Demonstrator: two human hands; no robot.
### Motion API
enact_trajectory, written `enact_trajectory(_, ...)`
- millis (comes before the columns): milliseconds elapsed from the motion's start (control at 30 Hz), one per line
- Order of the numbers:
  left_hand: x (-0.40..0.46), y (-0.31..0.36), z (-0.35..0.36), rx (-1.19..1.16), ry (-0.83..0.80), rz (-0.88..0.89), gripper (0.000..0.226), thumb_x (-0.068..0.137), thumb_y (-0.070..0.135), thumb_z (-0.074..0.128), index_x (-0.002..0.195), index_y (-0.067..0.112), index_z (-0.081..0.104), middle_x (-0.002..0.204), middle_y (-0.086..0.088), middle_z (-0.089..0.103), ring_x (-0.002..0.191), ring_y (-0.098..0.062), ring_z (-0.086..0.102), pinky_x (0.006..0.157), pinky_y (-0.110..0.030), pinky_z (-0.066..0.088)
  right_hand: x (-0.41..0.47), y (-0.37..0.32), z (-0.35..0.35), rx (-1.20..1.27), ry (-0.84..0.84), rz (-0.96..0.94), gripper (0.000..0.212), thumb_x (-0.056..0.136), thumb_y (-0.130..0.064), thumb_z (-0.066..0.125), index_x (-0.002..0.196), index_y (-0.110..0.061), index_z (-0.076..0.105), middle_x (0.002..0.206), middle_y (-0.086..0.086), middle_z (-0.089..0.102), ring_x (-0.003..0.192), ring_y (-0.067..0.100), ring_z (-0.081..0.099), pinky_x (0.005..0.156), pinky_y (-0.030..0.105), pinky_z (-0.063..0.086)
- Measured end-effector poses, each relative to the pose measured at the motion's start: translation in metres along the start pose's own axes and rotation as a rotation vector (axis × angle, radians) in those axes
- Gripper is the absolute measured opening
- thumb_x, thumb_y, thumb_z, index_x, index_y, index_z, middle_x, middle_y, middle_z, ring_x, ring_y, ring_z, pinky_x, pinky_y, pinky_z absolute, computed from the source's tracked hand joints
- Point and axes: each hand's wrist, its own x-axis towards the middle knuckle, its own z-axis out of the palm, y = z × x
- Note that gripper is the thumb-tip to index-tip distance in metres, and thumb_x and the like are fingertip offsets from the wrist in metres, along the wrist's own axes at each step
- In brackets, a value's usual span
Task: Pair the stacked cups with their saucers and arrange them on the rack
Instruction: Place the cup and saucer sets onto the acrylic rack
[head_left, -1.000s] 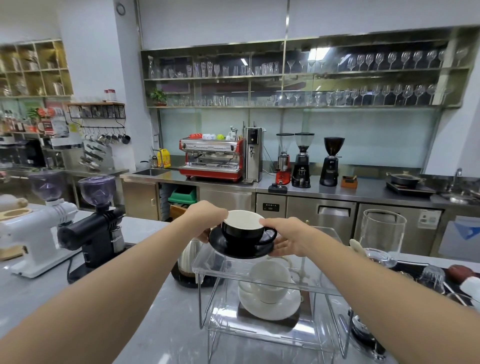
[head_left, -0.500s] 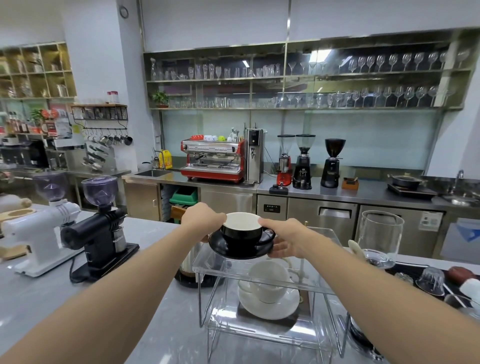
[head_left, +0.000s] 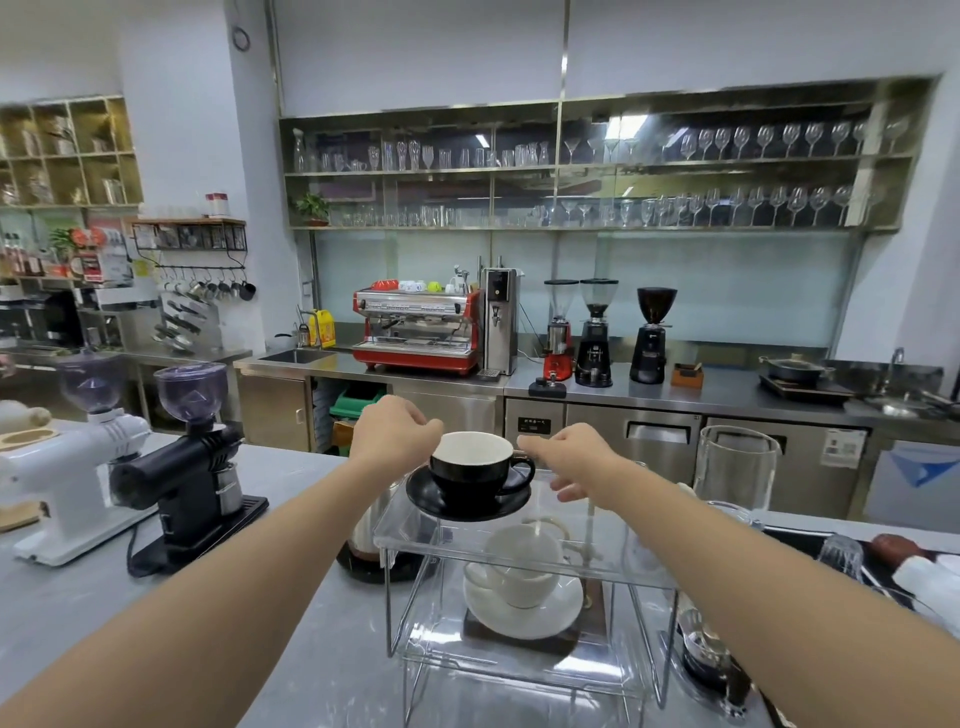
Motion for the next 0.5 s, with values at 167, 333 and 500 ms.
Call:
enact_trajectory(167, -0.014, 0.025, 0.003, -0.056, -0.02, 0.174, 0.018, 0.084, 0.03, 0.065, 0.087, 0.018, 0.077, 0.084, 0.005, 0.074, 0.081, -0.013, 0.066, 0.064, -0.025, 0.049, -0.015, 0.001, -0.021, -0.191, 0.082, -0.174, 0.034, 0.085, -0.043, 0.067, 0.095, -0.012, 0.057, 0.094, 0.002, 0.061, 0.082, 0.018, 0.056, 0.077, 0.035, 0.051)
enact_trajectory(333, -0.035, 0.056, 0.019, -0.005, -0.071, 0.411, 0.02, 0.087, 0.034, 0.066, 0.095, 0.019, 0.076, 0.086, 0.008, 0.072, 0.084, -0.01, 0.066, 0.067, -0.023, 0.048, -0.031, 0.008, -0.044, -0.494, 0.156, -0.378, 0.055, 0.087, -0.051, 0.062, 0.13, -0.017, 0.052, 0.125, 0.0, 0.055, 0.106, 0.016, 0.053, 0.09, 0.033, 0.048)
enact_trajectory(500, -0.065, 0.09, 0.051, 0.129, -0.049, 0.695, 0.032, 0.091, 0.044, 0.063, 0.11, 0.021, 0.075, 0.109, 0.005, 0.073, 0.107, -0.015, 0.062, 0.093, -0.036, 0.051, -0.055, 0.037, -0.078, -0.784, 0.285, -0.511, 0.06, 0.09, -0.055, 0.053, 0.137, -0.017, 0.046, 0.133, 0.002, 0.053, 0.121, 0.022, 0.052, 0.102, 0.042, 0.045)
